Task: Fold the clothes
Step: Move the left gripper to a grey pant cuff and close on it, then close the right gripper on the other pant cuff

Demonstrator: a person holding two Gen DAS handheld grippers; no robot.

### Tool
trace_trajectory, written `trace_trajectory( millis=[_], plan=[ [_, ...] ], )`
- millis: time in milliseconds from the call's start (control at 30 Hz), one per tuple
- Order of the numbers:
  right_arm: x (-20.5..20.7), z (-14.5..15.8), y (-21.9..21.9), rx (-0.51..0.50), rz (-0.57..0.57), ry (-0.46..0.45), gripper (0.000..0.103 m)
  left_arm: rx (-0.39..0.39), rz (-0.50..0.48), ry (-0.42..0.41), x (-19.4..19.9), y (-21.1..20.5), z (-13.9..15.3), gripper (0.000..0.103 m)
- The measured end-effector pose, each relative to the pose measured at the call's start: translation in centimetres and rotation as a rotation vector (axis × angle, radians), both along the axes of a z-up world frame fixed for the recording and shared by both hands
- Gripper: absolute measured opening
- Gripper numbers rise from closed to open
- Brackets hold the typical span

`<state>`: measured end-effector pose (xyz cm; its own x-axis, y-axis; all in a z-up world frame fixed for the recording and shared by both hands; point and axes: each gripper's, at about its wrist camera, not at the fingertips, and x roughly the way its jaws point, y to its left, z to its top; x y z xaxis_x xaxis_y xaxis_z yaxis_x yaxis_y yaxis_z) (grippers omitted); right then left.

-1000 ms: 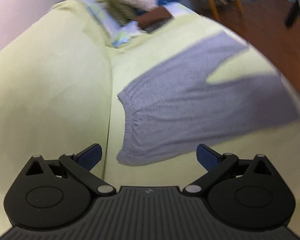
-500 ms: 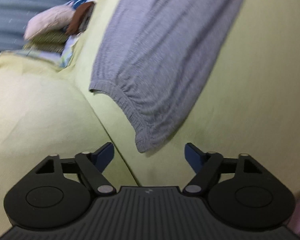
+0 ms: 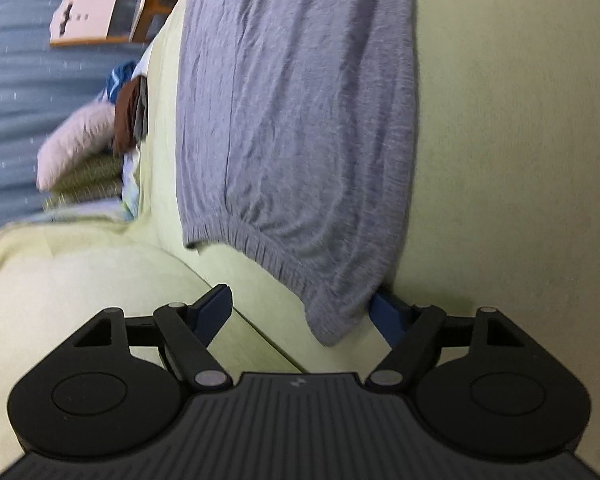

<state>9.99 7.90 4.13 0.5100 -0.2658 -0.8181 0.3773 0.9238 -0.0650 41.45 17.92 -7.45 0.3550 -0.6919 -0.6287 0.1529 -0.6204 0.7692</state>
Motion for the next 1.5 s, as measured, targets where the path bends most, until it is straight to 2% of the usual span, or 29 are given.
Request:
trace_trajectory(
  millis=[67,133,200,300,333,367,400,533,633,733,900,967,1033,1133,1300,1467,1500],
  plan=[
    [-0.3,-0.3,0.3,-0.022,0.011,0.006,0.093,0.002,-0.022,-0.004,0.1,0.3,-0.1,0.068],
    [-0.8,-1.0,1.1,-0.063,0.043,0.024,0.088,0.004,-0.042,-0.008,0.1,0.6,-0.3,0.057],
    [-1.1,-1.6,2.2,-0.105,0.08,0.039,0.085,0.012,-0.044,-0.006,0.0,-1.0,-0.8,0.049],
    [-1.4,-2.6,4.0,-0.171,0.143,0.064,0.075,0.025,-0.031,0.006,-0.1,-0.8,-1.1,0.025],
    [-1.6,-3.0,4.7,-0.192,0.172,0.074,0.068,0.031,-0.024,0.013,-0.1,-0.8,-1.2,0.009],
    [-1.7,-3.3,5.4,-0.214,0.202,0.085,0.063,0.038,-0.017,0.019,-0.1,-0.8,-1.3,0.005],
    [-1.7,-3.8,6.1,-0.241,0.23,0.105,0.056,0.043,-0.01,0.025,-0.1,-0.8,-1.4,0.004],
    [-2.3,-6.0,7.6,-0.32,0.276,0.181,0.046,0.024,0.029,0.049,-0.1,-1.3,-1.4,0.002],
    [-2.7,-7.2,7.9,-0.313,0.274,0.194,0.043,0.014,0.039,0.053,-0.1,-1.4,-1.4,0.002],
    [-2.9,-7.9,8.6,-0.369,0.3,0.186,0.04,0.011,0.031,0.042,-0.3,-1.3,-1.6,0.002],
    [-2.9,-8.4,8.3,-0.422,0.278,0.179,0.036,0.015,0.027,0.036,-0.3,-1.3,-1.6,0.002],
    [-2.8,-8.7,8.6,-0.446,0.307,0.176,0.029,0.015,0.037,0.039,-0.3,-1.6,-1.6,0.002],
    [-2.7,-9.2,8.8,-0.469,0.346,0.183,0.003,0.019,0.048,0.044,-0.4,-1.6,-1.5,0.001],
    [-2.7,-9.0,8.2,-0.423,0.353,0.184,0.0,0.036,0.071,0.06,-0.5,-1.9,-1.0,0.0],
    [-2.6,-5.7,6.2,-0.358,0.349,0.164,0.0,0.055,0.132,0.1,-0.5,-2.8,1.5,0.0],
    [-2.2,-0.4,1.6,-0.229,0.322,0.15,0.0,0.1,0.204,0.16,-0.5,-4.6,5.4,0.0],
    [-2.0,1.4,-0.5,-0.165,0.301,0.145,0.0,0.108,0.221,0.178,-0.4,-5.1,6.3,0.0]
  ],
)
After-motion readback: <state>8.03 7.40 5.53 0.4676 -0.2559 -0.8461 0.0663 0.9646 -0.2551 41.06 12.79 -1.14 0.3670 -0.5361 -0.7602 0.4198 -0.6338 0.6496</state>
